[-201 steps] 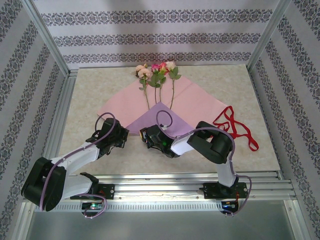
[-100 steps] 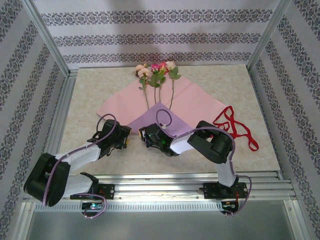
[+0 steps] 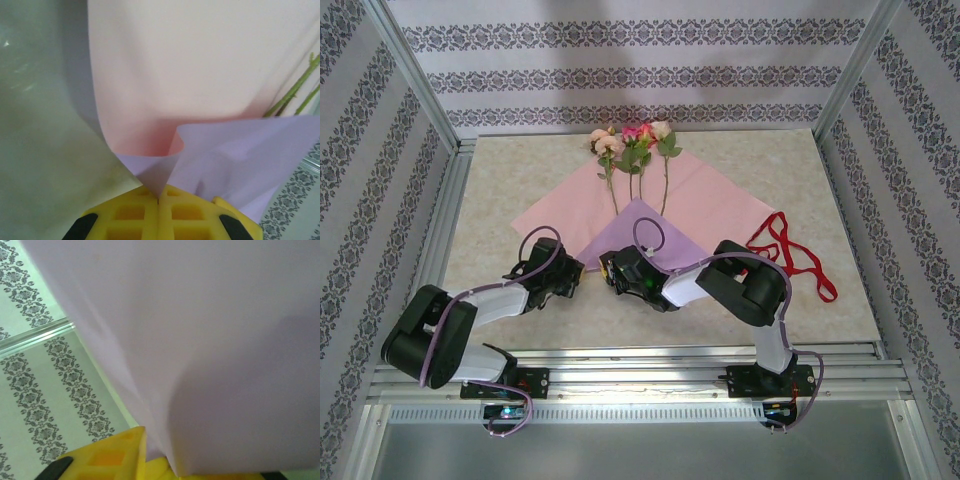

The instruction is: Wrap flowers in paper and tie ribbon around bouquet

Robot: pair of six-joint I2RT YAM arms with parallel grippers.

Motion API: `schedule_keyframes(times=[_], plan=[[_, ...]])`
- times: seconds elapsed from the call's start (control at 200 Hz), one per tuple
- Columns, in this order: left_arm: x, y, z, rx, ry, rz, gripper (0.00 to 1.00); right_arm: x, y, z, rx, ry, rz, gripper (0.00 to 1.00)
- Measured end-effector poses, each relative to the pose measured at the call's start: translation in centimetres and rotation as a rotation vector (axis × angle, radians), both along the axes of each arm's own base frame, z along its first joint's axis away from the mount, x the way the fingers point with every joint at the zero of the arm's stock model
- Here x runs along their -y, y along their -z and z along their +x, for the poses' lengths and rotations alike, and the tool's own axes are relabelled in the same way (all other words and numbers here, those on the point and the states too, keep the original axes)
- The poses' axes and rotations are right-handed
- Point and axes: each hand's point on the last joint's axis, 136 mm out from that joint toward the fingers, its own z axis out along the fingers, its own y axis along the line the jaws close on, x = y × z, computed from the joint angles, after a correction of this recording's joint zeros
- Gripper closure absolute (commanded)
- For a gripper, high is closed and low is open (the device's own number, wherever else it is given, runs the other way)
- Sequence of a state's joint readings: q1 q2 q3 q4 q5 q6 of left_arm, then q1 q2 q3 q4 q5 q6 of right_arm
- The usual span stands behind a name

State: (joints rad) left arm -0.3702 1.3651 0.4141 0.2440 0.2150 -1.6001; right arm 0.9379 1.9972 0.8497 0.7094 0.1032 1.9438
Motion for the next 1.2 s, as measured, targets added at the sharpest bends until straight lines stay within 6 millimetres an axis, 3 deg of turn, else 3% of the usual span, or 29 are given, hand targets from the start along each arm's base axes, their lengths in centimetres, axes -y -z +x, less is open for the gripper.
schedule_keyframes(times=[0.26,0.335,0.42,0.505,0.54,0.624,0.679,0.779,0.904,0.944,1.039,1.199], plan=[[-0.6,-1.3,0.5,0.039,-0.021,-0.014,1.00,0.8,0.2,-0.3,0.018,-0.015,-0.034,0.74],[-0.7,-1.5,0.6,0.044,-0.026,-0.016,1.00,1.2,0.3,-0.2,0.020,-0.013,-0.043,0.82],[-0.8,-1.5,0.6,0.043,-0.028,-0.020,1.00,1.8,0.7,0.1,0.024,-0.007,-0.062,1.00],[-0.5,-1.5,0.5,0.039,-0.016,-0.031,1.00,2.4,0.8,0.5,0.026,0.000,-0.069,1.00],[-0.5,-1.5,0.5,0.038,-0.014,-0.033,1.00,2.4,0.8,0.5,0.028,-0.002,-0.071,0.95],[-0.4,-1.5,0.4,0.035,-0.008,-0.038,1.00,2.9,0.6,0.2,0.030,-0.006,-0.085,0.69],[-0.6,-1.5,0.4,0.032,-0.015,-0.036,1.00,3.4,0.2,0.3,0.037,0.002,-0.091,0.63],[-0.9,-1.4,0.5,0.029,-0.023,-0.033,1.00,4.7,-0.1,0.6,0.032,0.028,-0.105,0.69],[-0.9,-1.4,0.5,0.028,-0.021,-0.034,1.00,6.2,0.9,0.3,0.008,0.032,-0.135,0.87],[-0.9,-1.4,0.5,0.027,-0.020,-0.036,1.00,6.7,1.3,0.1,-0.002,0.031,-0.142,0.85],[-0.9,-1.4,0.4,0.025,-0.018,-0.039,1.00,7.1,0.9,0.3,0.003,0.030,-0.141,0.67],[-0.8,-1.4,0.4,0.022,-0.016,-0.040,1.00,8.1,0.5,0.5,0.008,0.033,-0.159,0.69]])
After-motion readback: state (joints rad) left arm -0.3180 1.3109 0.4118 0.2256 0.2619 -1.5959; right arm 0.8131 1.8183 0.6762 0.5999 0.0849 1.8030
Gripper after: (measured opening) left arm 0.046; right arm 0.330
